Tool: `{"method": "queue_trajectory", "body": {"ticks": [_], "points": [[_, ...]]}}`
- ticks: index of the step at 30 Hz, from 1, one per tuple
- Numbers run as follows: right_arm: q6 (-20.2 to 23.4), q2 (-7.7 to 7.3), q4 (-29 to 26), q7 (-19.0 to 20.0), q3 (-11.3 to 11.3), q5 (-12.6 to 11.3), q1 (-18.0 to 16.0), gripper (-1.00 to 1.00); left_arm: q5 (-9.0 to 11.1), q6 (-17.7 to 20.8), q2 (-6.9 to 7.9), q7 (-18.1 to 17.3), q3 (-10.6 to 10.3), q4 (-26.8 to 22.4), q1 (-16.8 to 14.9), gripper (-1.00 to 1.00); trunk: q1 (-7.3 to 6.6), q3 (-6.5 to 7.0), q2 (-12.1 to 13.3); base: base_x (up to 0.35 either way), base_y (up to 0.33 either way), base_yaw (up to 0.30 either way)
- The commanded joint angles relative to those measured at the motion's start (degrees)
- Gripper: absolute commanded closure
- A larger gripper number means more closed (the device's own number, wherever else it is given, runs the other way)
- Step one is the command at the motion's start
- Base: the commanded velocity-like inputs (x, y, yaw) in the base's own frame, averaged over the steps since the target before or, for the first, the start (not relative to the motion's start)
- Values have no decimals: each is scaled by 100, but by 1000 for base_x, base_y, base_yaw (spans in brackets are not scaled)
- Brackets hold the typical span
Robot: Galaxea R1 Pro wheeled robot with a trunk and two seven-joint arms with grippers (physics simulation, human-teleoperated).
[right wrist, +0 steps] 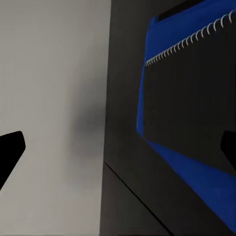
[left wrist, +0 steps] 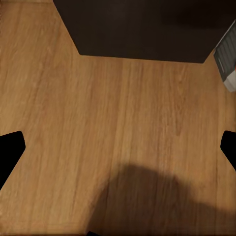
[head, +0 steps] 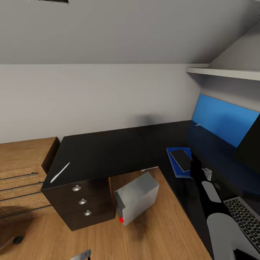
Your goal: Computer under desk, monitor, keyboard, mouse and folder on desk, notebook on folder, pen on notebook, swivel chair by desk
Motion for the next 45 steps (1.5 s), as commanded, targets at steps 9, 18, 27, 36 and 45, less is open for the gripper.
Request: {"method": "queue_trajectory", "body": {"ticks": [9,18,27,36,45], "points": [[72,19,-5,60,-10,-59,-6,-100,40,-18,2,28,-48,1,-3,-100,-45,31,77,-25,0,0],[51,288,-14,31,84,22,-6,-100,40,11,2,35,-50,1,-3,-100,-243,192,438,0,0,100],[-115,836,14,6,452,1317,-3,-100,45,26,1,41,-55,1,-3,-100,-441,354,799,0,0,254],[-571,1228,101,-47,487,2600,26,-100,48,34,2,57,-57,1,-3,-100,-638,516,1160,0,0,275],[-1265,1248,674,-773,1480,3271,46,-100,49,29,2,66,-57,1,-3,-100,-836,677,1521,0,0,280]]}}
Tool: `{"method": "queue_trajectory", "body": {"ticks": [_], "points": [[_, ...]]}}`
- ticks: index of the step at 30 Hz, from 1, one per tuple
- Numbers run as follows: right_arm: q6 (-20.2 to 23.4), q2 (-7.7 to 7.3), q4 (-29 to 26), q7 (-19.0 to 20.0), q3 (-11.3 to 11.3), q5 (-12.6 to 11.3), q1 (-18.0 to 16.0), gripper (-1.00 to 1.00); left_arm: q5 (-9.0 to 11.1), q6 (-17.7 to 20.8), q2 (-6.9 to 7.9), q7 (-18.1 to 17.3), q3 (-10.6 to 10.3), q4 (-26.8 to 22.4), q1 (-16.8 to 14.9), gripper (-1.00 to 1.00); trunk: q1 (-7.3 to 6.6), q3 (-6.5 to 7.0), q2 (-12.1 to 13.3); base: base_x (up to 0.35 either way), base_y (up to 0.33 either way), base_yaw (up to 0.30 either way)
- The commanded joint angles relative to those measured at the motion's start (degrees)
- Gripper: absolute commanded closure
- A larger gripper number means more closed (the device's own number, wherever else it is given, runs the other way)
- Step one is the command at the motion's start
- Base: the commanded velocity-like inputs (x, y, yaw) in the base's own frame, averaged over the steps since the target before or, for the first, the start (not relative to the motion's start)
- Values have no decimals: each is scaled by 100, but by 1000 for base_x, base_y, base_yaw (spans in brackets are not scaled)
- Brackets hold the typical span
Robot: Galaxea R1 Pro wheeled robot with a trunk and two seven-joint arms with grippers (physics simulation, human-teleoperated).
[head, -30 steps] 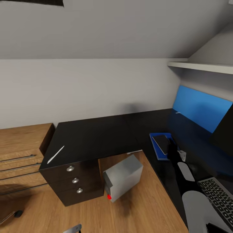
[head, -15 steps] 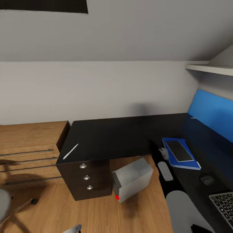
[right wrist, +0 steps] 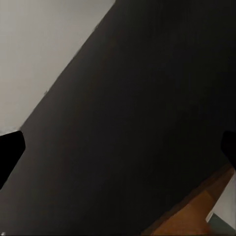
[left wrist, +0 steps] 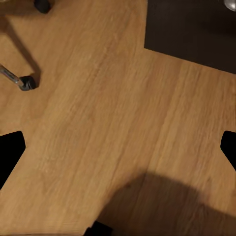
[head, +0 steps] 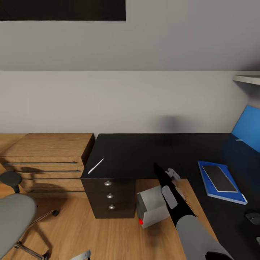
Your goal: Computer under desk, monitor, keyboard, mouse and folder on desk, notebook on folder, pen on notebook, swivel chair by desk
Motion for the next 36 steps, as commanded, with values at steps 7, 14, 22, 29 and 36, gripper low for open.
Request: {"method": "queue_trajectory", "body": {"ticks": [7,14,22,29,36], "points": [[-979,2,327,-610,1508,-33,-1,-100,44,-15,9,38,-41,5,-5,-100,-154,118,279,0,0,185],[-1041,2,337,-586,1844,-55,-1,-100,48,-18,10,38,-33,5,-5,-100,-308,243,559,0,0,32],[-1056,2,346,-542,1904,-59,0,-100,48,-15,10,38,-25,5,-5,-100,-484,386,880,0,0,2],[-1095,2,362,-388,1965,-60,3,-100,49,-15,10,38,-23,5,-5,-100,-637,512,1161,0,0,0],[-1089,2,361,-351,2004,-69,8,-100,29,-69,6,23,-31,5,-5,-100,-637,512,1161,0,0,6]]}}
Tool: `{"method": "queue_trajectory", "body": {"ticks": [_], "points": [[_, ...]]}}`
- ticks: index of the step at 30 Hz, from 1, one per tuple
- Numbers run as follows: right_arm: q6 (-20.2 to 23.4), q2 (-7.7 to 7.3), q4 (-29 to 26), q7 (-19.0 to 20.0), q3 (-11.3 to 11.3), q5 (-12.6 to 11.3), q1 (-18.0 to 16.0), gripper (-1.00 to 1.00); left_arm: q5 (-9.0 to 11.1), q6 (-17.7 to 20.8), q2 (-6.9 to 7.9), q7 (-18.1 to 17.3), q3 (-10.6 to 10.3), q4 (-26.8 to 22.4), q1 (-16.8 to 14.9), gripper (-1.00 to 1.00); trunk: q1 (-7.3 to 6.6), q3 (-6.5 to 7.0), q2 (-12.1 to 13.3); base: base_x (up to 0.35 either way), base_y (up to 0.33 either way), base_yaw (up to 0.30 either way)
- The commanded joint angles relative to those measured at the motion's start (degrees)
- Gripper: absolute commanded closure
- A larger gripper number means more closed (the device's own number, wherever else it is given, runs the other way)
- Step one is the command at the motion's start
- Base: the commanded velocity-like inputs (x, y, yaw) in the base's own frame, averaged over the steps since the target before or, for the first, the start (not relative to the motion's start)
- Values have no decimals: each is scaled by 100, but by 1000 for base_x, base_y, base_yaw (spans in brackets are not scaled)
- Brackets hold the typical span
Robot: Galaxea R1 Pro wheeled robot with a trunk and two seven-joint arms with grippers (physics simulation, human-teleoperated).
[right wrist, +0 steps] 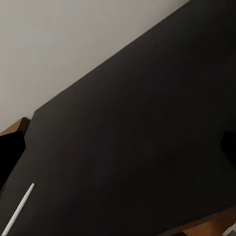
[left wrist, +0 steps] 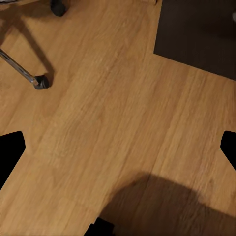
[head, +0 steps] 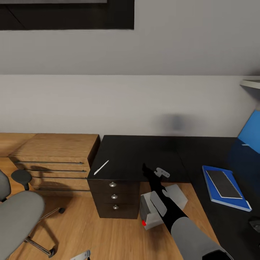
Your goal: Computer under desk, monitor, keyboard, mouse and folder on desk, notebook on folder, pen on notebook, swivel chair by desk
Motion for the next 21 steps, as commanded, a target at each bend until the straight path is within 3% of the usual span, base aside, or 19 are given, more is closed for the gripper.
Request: {"method": "queue_trajectory", "body": {"ticks": [1,21], "points": [[-27,0,12,-42,26,-32,-5,-100,42,-26,0,34,-50,2,-4,-100,1,-7,-5,0,0,258],[-36,0,64,-47,30,-33,-5,-100,34,-35,-3,34,-56,2,-4,-100,1,-7,-5,0,0,274]]}}
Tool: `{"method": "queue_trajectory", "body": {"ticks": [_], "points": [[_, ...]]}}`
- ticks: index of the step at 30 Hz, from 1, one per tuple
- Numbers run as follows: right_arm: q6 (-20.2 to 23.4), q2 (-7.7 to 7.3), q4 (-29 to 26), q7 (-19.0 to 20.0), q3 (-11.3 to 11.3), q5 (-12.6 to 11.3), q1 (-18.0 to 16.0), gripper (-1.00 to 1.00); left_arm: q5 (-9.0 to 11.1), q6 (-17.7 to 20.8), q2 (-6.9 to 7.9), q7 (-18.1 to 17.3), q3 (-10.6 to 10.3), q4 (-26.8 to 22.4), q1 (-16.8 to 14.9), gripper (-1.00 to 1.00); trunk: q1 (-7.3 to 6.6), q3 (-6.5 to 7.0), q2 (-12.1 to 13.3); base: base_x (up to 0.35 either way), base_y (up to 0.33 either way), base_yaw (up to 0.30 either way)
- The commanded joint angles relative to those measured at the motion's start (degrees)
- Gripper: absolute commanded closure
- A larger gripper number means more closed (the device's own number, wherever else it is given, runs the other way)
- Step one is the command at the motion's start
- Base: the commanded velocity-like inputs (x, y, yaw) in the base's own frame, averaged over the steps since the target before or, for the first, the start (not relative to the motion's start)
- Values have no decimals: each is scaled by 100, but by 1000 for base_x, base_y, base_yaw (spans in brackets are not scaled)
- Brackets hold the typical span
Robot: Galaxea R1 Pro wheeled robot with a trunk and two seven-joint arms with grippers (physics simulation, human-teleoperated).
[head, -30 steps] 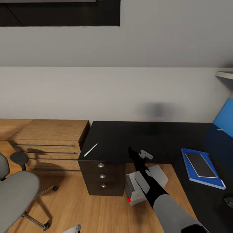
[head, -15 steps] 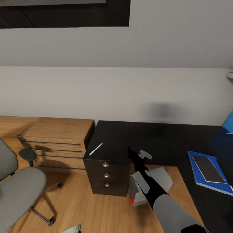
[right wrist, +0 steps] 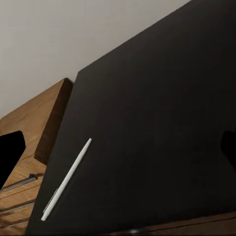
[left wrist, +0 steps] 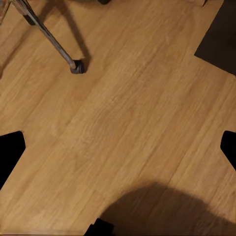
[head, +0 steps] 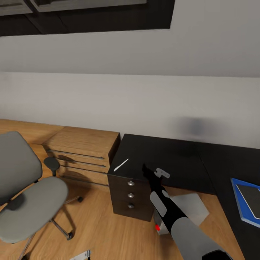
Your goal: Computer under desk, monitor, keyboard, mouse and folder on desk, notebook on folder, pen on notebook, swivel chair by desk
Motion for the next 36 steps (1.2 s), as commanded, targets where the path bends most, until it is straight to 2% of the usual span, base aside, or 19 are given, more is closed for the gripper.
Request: {"method": "queue_trajectory", "body": {"ticks": [1,8,9,10,18,23,28,36], "points": [[-27,0,12,-35,27,-28,-5,-100,41,-19,2,36,-50,2,-4,-100,1,-7,-5,0,0,276],[-18,0,50,68,30,-28,-5,-100,41,-19,-9,28,-52,2,-4,-100,1,-7,-5,0,0,198],[-10,0,51,159,27,-28,-5,-100,41,-19,-8,31,-52,2,-4,-100,1,-7,-5,0,0,47],[1,0,129,576,24,-30,-5,-100,41,-19,-14,34,-52,2,-4,-100,1,-7,-5,0,0,10],[-14,0,180,937,22,-57,-5,-100,41,-19,-15,36,-52,2,-4,-100,1,-7,-5,0,0,3],[0,0,177,1181,48,-197,-5,-100,41,-19,-15,30,-52,2,-4,-100,1,-7,-5,0,0,0],[38,0,183,974,109,-224,-8,-100,41,-19,-15,22,-52,2,-4,-100,1,-7,-5,0,0,0],[55,0,114,6,168,-212,-68,-100,39,-19,-26,25,-62,2,-4,-100,1,-7,-5,0,0,0]]}}
